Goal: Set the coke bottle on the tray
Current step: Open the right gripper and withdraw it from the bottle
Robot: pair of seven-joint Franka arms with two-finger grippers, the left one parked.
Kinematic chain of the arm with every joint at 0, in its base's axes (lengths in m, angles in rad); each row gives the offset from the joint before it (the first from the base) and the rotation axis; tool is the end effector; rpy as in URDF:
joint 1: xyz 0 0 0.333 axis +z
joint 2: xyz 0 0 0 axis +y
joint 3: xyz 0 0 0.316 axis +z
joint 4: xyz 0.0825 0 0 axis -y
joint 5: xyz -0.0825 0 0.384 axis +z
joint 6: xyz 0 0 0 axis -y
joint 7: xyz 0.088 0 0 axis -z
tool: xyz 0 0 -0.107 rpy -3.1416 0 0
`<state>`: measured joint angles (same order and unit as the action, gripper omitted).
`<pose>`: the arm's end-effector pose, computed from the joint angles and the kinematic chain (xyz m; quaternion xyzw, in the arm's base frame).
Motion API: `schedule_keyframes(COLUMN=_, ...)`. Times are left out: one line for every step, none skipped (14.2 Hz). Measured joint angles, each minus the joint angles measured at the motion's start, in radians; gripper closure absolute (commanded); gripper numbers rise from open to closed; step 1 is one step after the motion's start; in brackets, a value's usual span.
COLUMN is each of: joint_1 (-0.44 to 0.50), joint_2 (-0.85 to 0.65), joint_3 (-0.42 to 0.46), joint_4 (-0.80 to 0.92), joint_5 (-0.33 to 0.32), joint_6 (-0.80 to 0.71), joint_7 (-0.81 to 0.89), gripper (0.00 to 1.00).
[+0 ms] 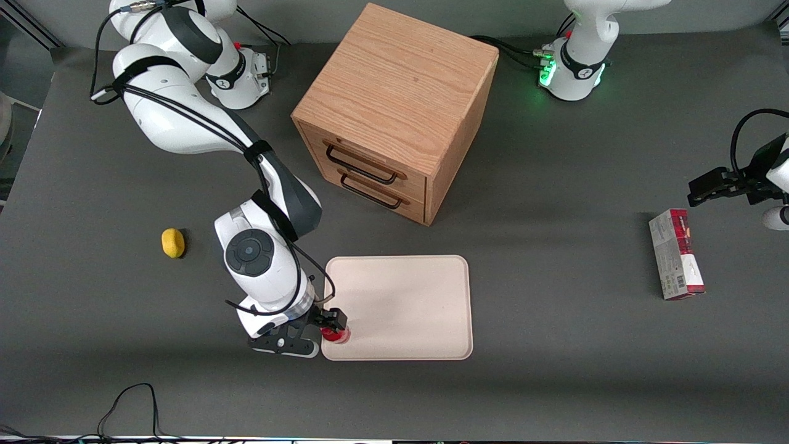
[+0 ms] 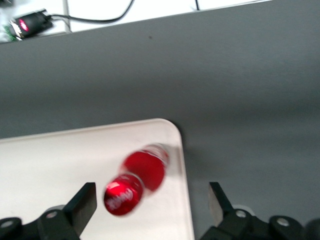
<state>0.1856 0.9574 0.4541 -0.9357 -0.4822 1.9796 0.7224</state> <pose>0.7282 0.3220 0.3408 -0.9937 0.0647 -0.0914 0.0076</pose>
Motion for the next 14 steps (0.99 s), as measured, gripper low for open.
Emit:
schedule_keyframes(joint_1=-0.002, joint_2=-0.024, joint_3=0.0, joint_4=0.001, joint_5=0.0, joint_6=-0.055, joint_7=-0.037, gripper=0.0)
schedule_keyframes(joint_1=-0.008, joint_2=-0.057, joint_3=-0.001, joint_4=-0.003, joint_5=0.009, joint_6=-0.108, joint_7=-0.069, gripper=0.0)
schedule_keyframes(joint_1=-0.019, joint_2=-0.102, joint_3=-0.008, joint_4=-0.018, joint_5=0.032, joint_6=-0.152, joint_7=-0.103, gripper=0.0)
schedule_keyframes(joint_1=-0.028, joint_2=-0.163, joint_3=-0.044, joint_4=-0.052, joint_5=0.084, joint_6=-0.185, joint_7=-0.159, gripper=0.0)
schedule_keyframes(joint_1=-0.031, joint_2=-0.242, joint_3=-0.109, joint_4=-0.114, joint_5=0.164, joint_6=-0.207, joint_7=-0.238, gripper=0.0)
schedule_keyframes(joint_1=-0.032, joint_2=-0.328, joint_3=-0.181, joint_4=-0.194, joint_5=0.238, joint_6=-0.22, joint_7=-0.323, gripper=0.0)
schedule_keyframes(joint_1=-0.035, joint_2=-0.42, joint_3=-0.251, joint_4=-0.287, joint_5=0.291, joint_6=-0.233, joint_7=-0.404, gripper=0.0)
schedule_keyframes(joint_1=-0.043, joint_2=-0.506, joint_3=-0.304, joint_4=-0.374, joint_5=0.32, joint_6=-0.247, joint_7=-0.463, gripper=0.0)
schedule_keyframes(joint_1=-0.051, joint_2=-0.586, joint_3=-0.349, joint_4=-0.451, joint_5=0.337, joint_6=-0.266, joint_7=-0.507, gripper=0.0)
schedule_keyframes(joint_1=-0.056, joint_2=-0.664, joint_3=-0.395, joint_4=-0.524, joint_5=0.364, joint_6=-0.279, joint_7=-0.542, gripper=0.0)
schedule_keyframes(joint_1=-0.057, joint_2=-0.739, joint_3=-0.443, joint_4=-0.593, joint_5=0.4, joint_6=-0.285, joint_7=-0.575, gripper=0.0)
schedule_keyframes(joint_1=-0.058, joint_2=-0.811, joint_3=-0.49, joint_4=-0.657, joint_5=0.424, joint_6=-0.29, joint_7=-0.607, gripper=0.0)
schedule_keyframes(joint_1=-0.058, joint_2=-0.879, joint_3=-0.529, joint_4=-0.717, joint_5=0.437, joint_6=-0.291, joint_7=-0.634, gripper=0.0)
schedule_keyframes(joint_1=-0.058, joint_2=-0.943, joint_3=-0.56, joint_4=-0.772, joint_5=0.442, joint_6=-0.292, joint_7=-0.649, gripper=0.0)
